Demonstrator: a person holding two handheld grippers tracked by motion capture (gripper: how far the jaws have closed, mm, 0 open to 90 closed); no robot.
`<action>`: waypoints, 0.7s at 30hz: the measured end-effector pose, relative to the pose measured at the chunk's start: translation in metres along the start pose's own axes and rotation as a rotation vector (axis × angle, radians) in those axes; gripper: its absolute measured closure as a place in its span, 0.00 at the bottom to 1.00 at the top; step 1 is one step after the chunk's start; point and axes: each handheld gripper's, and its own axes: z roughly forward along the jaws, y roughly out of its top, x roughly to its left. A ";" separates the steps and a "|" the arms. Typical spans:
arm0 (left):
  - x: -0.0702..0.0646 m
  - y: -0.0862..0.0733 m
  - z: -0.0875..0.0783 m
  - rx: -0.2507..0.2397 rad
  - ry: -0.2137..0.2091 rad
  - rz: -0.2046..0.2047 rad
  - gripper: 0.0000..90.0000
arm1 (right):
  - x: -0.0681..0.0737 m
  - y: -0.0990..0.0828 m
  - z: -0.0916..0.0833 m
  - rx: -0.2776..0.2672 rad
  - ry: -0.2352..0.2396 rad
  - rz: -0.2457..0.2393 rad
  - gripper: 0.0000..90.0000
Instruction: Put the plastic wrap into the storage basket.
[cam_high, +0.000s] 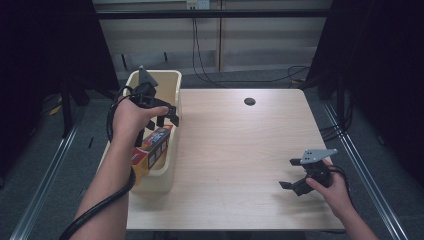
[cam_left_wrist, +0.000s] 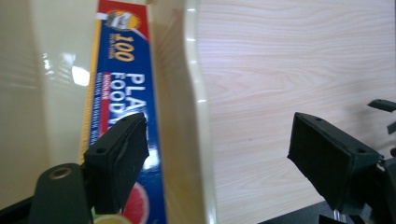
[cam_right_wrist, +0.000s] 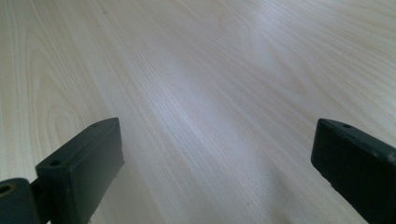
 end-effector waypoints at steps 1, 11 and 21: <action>-0.003 0.000 0.000 -0.001 -0.005 0.011 0.20 | 0.000 0.000 0.000 0.000 0.002 0.000 0.03; -0.029 0.001 0.008 -0.012 -0.029 0.109 0.18 | 0.001 0.000 0.001 0.001 0.001 -0.004 0.03; -0.050 -0.001 0.020 -0.002 -0.063 0.180 0.18 | 0.000 0.000 0.001 0.004 0.001 -0.003 0.03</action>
